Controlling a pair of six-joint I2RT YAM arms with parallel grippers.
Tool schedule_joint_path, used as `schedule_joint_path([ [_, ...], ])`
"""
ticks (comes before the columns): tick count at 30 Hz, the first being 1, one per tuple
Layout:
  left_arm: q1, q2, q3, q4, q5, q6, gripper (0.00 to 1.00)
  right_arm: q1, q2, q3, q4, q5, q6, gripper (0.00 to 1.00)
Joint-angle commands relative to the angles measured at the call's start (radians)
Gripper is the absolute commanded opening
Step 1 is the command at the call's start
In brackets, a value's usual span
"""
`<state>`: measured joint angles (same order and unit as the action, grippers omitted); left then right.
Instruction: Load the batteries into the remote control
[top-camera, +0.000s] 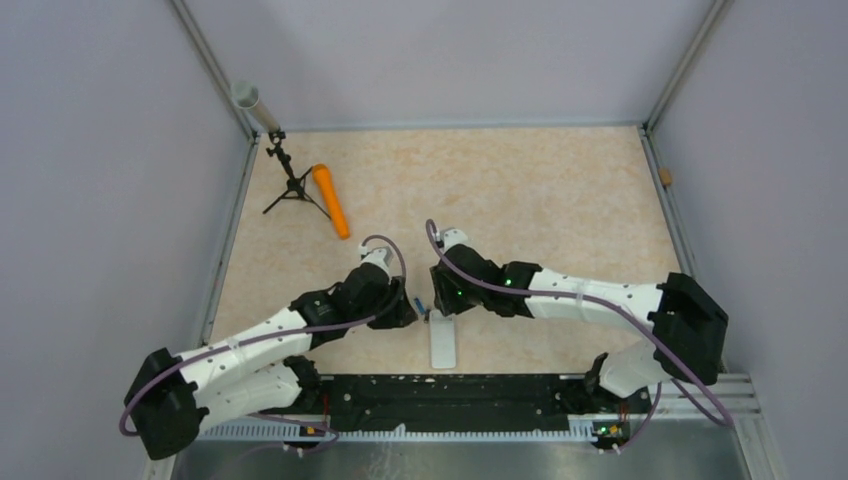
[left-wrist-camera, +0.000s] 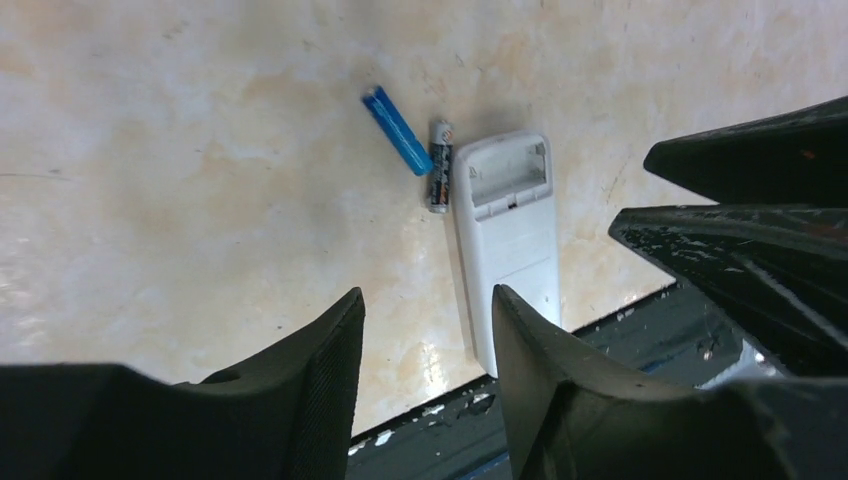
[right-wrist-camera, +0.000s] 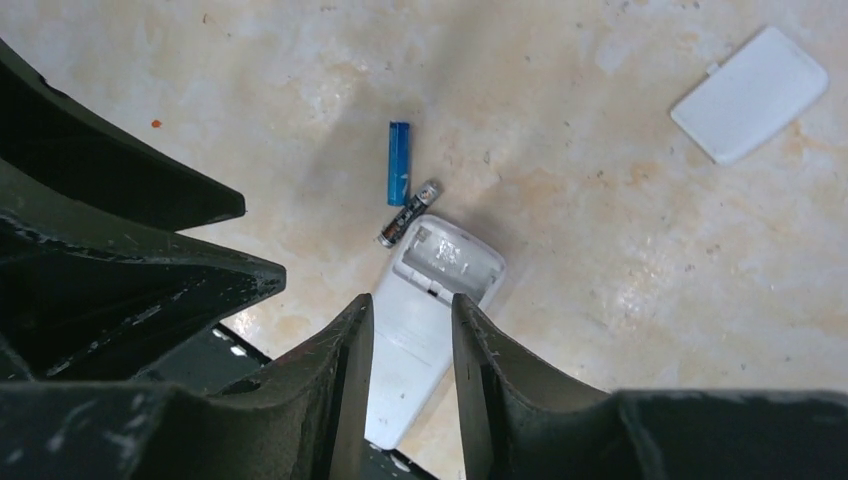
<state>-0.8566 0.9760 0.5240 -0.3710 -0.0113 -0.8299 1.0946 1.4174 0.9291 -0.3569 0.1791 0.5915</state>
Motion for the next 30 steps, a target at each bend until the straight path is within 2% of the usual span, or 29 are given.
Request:
schedule_joint_path([
  [1, 0.027, -0.083, 0.015, -0.051, -0.131, 0.001, 0.53, -0.014, 0.08, 0.092, -0.011, -0.039, -0.078, 0.35],
  [6, 0.09, -0.15, -0.008, -0.07, -0.165, -0.008, 0.58, -0.035, 0.175, 0.159, 0.007, -0.083, -0.103, 0.38],
  [14, 0.221, -0.248, -0.057, -0.072, -0.141, -0.003, 0.63, -0.058, 0.32, 0.269, 0.005, -0.123, -0.134, 0.4],
  [23, 0.301, -0.287, -0.107, -0.048, -0.077, 0.003, 0.64, -0.063, 0.437, 0.353, -0.002, -0.131, -0.152, 0.41],
  [30, 0.317, -0.306, -0.118, -0.04, -0.052, 0.005, 0.64, -0.064, 0.502, 0.382, -0.009, -0.132, -0.158, 0.39],
])
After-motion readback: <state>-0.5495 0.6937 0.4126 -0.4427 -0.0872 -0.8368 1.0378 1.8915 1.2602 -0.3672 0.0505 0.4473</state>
